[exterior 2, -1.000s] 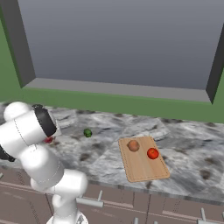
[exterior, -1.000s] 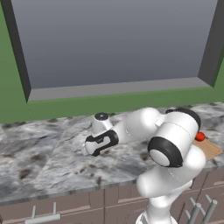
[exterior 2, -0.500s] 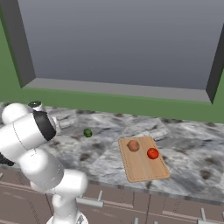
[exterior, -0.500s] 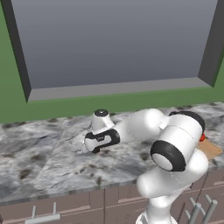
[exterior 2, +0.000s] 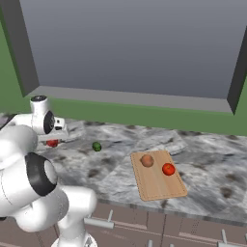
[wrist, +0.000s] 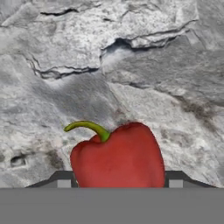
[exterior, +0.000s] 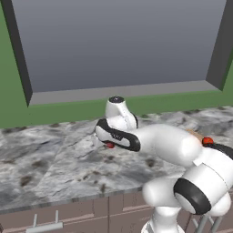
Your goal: Place the avocado, onion, tomato, and bell pepper on the cutting board.
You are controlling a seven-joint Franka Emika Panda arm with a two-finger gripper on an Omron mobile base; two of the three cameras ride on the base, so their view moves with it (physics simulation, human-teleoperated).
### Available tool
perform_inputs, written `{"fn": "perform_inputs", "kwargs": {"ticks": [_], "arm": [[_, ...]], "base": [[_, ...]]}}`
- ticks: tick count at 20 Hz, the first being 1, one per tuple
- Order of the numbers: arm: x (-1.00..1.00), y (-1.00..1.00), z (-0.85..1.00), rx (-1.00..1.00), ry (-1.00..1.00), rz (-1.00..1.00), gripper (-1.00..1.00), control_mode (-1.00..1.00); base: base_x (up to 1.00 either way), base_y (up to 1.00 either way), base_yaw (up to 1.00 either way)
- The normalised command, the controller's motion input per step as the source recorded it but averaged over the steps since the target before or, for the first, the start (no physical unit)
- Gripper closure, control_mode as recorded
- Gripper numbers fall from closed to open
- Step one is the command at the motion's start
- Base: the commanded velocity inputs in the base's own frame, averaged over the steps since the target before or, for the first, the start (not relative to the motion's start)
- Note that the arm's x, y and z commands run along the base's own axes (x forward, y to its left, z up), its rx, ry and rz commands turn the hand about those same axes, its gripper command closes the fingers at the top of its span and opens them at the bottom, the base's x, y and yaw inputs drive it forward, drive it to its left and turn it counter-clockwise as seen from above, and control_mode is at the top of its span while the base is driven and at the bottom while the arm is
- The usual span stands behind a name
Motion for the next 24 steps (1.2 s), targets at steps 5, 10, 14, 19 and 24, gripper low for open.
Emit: {"fn": "perform_inputs", "kwargs": {"ticks": [5, 10, 14, 19, 24], "arm": [[-0.54, -0.76, 0.51, -0.04, 0.0, -0.1, 1.0, -1.0], [-0.53, -0.89, 0.31, -0.06, 0.0, -0.09, 1.0, -1.0], [-0.47, -0.97, 0.24, -0.06, 0.0, -0.08, 1.0, -1.0], [-0.39, -0.93, 0.17, -0.07, 0.0, -0.06, 1.0, -1.0], [-0.31, -0.96, 0.11, -0.09, 0.0, -0.05, 1.0, -1.0]], "base": [[0.0, 0.0, 0.0], [0.0, 0.0, 0.0], [0.0, 0.0, 0.0], [0.0, 0.0, 0.0], [0.0, 0.0, 0.0]]}}
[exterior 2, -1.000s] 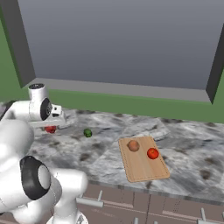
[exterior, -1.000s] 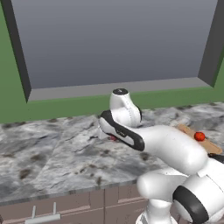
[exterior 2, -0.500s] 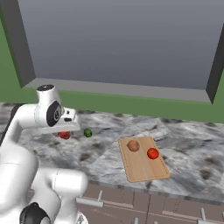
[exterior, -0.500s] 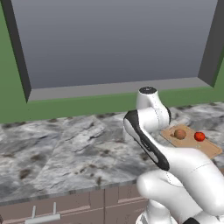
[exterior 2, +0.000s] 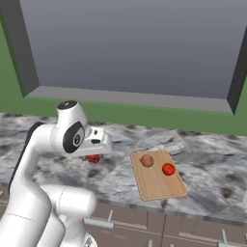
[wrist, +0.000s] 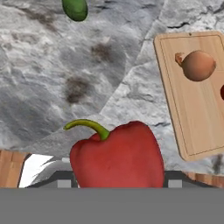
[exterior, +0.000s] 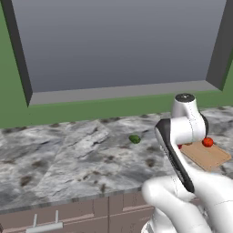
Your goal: Place the avocado, onion, tomato, and bell pepper on the cutting board.
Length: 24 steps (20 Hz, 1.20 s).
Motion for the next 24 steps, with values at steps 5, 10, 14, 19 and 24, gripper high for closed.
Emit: {"fn": "perform_inputs", "kwargs": {"ticks": [5, 10, 14, 19, 24], "arm": [[-0.23, -0.96, 0.05, -0.1, 0.0, -0.04, 1.0, -1.0], [-0.05, -0.76, 0.0, -0.05, 0.0, 0.0, 1.0, -1.0], [0.12, -0.45, 0.0, 0.0, 0.0, 0.02, 1.0, -1.0], [0.45, -0.23, -0.05, 0.0, 0.0, 0.06, 1.0, -1.0], [0.46, -0.21, -0.14, 0.0, 0.02, 0.05, 1.0, -1.0]], "base": [[0.0, 0.0, 0.0], [0.0, 0.0, 0.0], [0.0, 0.0, 0.0], [0.0, 0.0, 0.0], [0.0, 0.0, 0.0]]}}
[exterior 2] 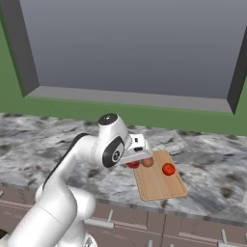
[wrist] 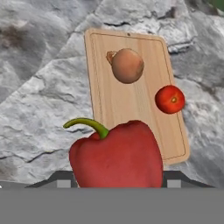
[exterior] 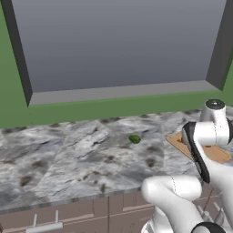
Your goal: Place the avocado, onion, tomato, and bell pepper on the cutting board.
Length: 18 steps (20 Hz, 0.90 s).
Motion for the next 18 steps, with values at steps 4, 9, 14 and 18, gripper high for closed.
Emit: {"fn": "perform_inputs", "kwargs": {"ticks": [4, 9, 14, 18], "arm": [[0.39, -0.17, -0.29, 0.0, 0.09, 0.03, 1.0, -1.0], [0.29, -0.04, -0.44, 0.01, 0.14, 0.01, 1.0, -1.0], [0.16, -0.06, -0.5, 0.01, 0.06, 0.01, 1.0, -1.0], [0.05, -0.12, -0.44, 0.05, 0.0, 0.03, 1.0, -1.0]], "base": [[0.0, 0.0, 0.0], [0.0, 0.0, 0.0], [0.0, 0.0, 0.0], [0.0, 0.0, 0.0]]}}
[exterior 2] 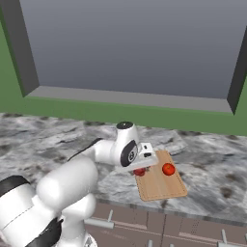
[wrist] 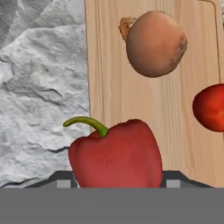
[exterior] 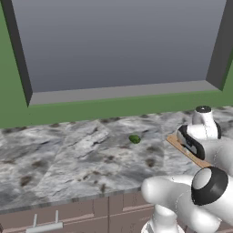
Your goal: Place the avocado, onion, tomato, and bell pepper on the cutting board.
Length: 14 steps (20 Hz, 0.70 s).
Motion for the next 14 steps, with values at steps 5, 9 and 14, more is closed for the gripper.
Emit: {"fn": "perform_inputs", "kwargs": {"ticks": [5, 9, 14], "arm": [[0.1, -0.06, -0.37, 0.05, -0.01, 0.04, 1.0, -1.0], [0.07, -0.12, -0.3, 0.0, -0.06, 0.05, 1.0, -1.0], [0.03, -0.21, -0.21, 0.0, -0.06, 0.02, 1.0, -1.0]], "base": [[0.0, 0.0, 0.0], [0.0, 0.0, 0.0], [0.0, 0.0, 0.0]]}}
